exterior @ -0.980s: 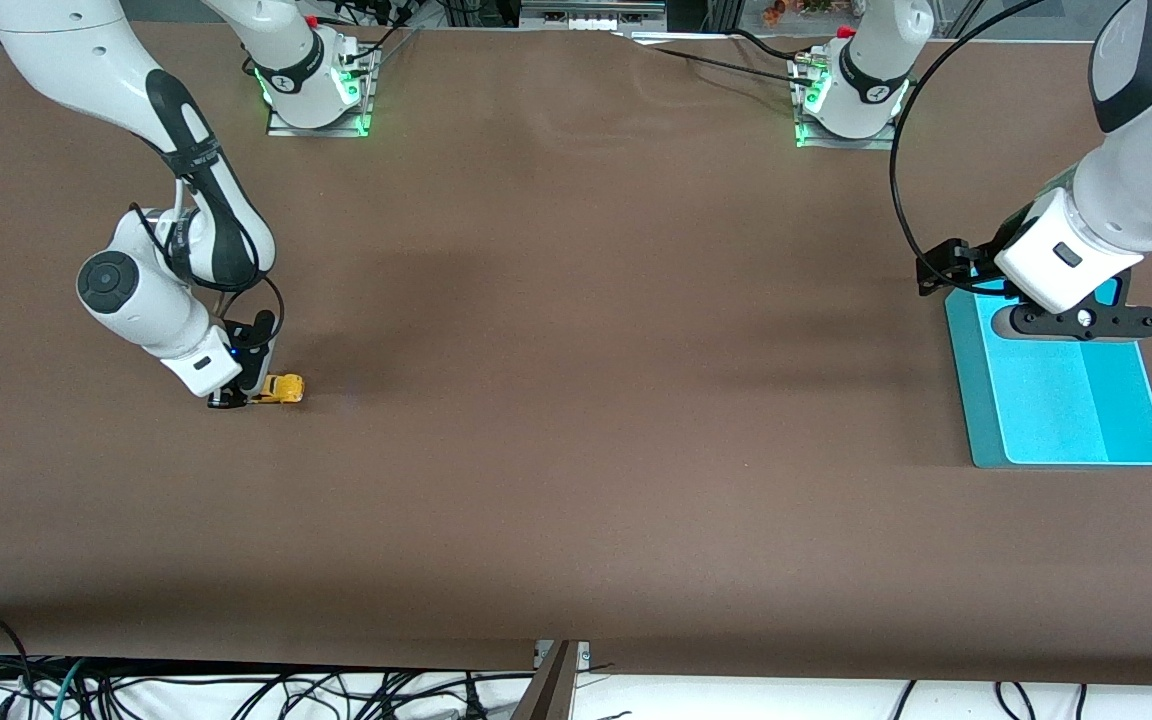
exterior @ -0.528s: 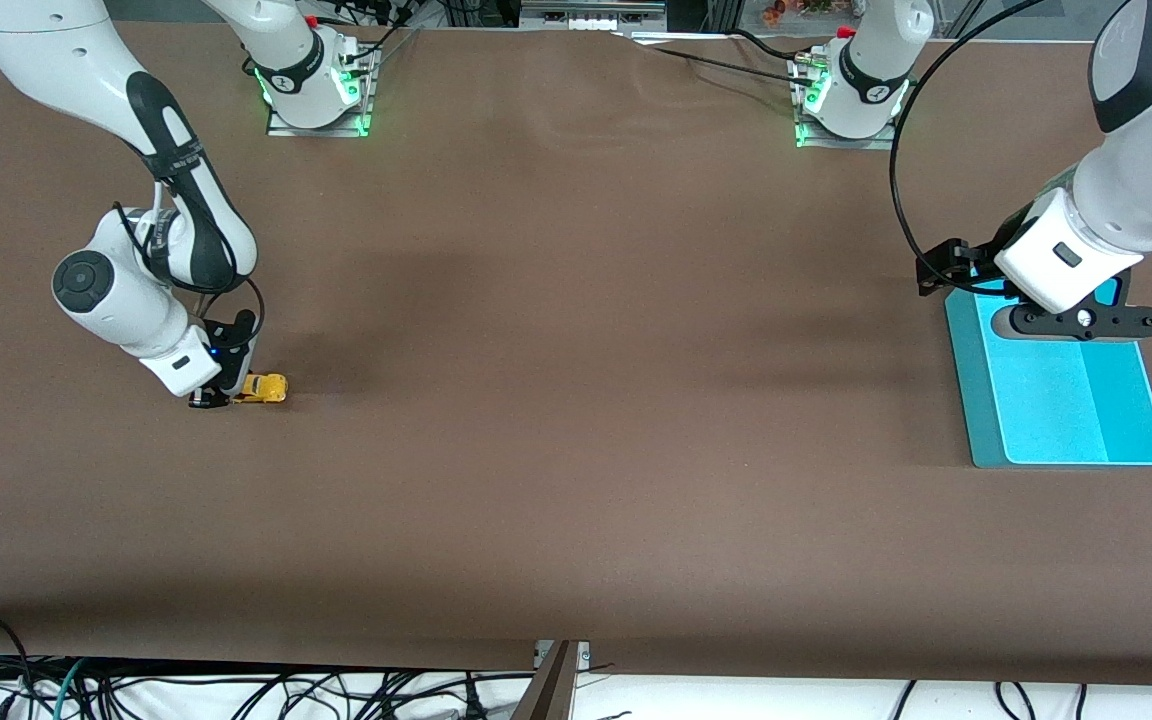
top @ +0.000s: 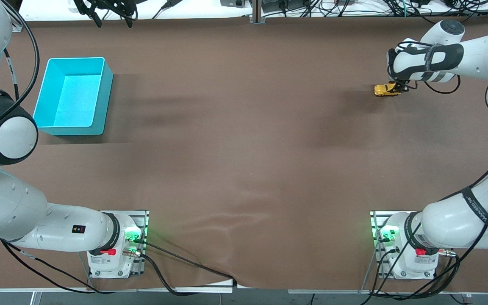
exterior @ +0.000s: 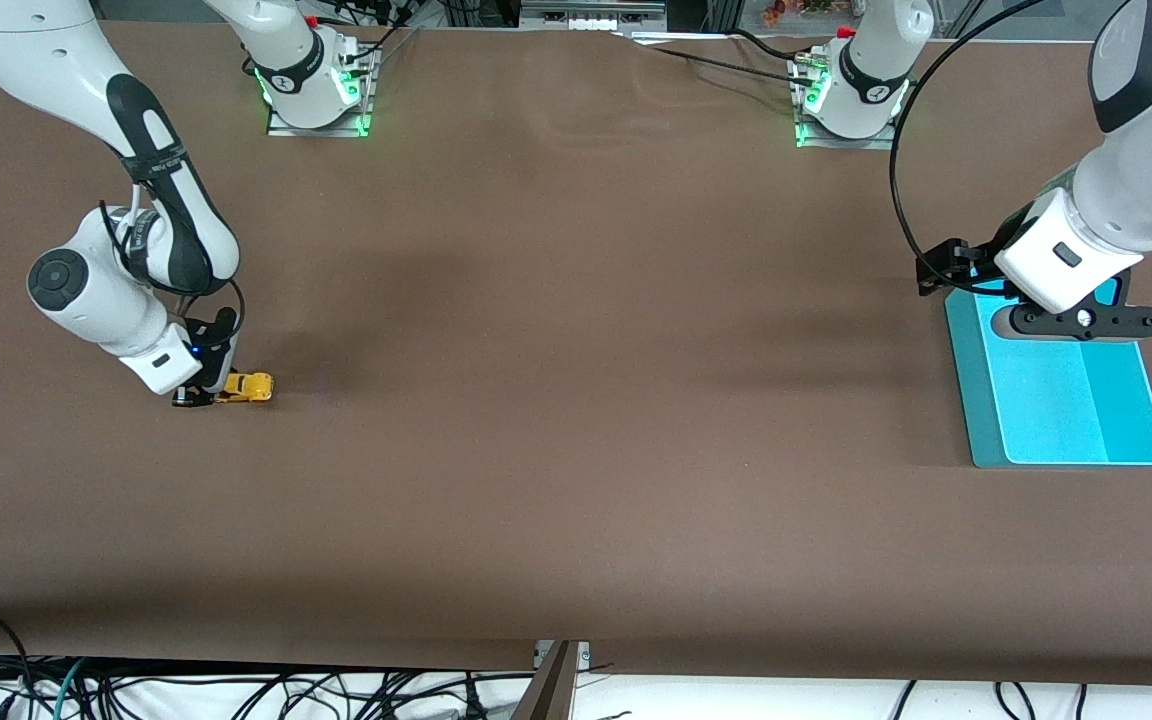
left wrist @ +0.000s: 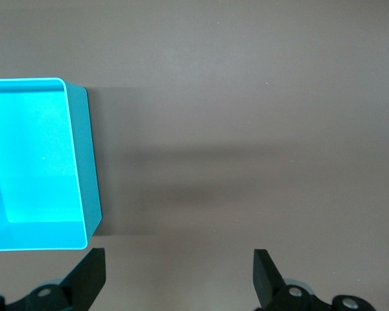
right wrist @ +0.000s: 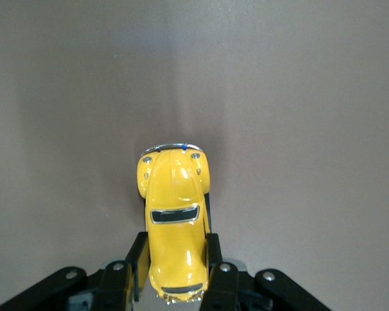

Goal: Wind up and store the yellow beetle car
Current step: 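Press the car down and drag it backward with the right gripper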

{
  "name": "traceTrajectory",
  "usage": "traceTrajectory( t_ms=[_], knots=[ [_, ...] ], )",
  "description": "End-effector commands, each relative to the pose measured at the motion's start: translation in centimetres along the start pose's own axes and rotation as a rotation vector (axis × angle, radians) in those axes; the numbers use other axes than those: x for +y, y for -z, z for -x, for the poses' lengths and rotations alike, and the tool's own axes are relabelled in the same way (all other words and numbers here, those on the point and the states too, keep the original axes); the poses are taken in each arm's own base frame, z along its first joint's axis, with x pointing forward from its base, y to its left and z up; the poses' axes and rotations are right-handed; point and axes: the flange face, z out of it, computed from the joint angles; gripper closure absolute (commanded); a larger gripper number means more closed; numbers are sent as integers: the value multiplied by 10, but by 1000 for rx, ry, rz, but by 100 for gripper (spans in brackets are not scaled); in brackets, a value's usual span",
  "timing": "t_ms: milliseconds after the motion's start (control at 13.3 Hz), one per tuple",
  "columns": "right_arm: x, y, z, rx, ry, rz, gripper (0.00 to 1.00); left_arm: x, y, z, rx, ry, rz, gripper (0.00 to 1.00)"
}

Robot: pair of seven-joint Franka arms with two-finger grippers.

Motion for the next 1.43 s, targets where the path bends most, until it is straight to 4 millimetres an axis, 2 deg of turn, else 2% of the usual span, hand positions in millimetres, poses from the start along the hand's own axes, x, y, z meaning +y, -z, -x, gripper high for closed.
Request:
traceTrajectory(
  t_ms=[0,377,1357],
  knots=[
    [-14,-30,20,17,16,-46,76,3,5,-2,5,8,16,0],
    [-12,-29,25,16,31,-41,76,5,4,-3,1,5,30,0],
    [-7,-28,64,13,59,-29,76,-1,4,-3,-6,12,47,0]
  ],
)
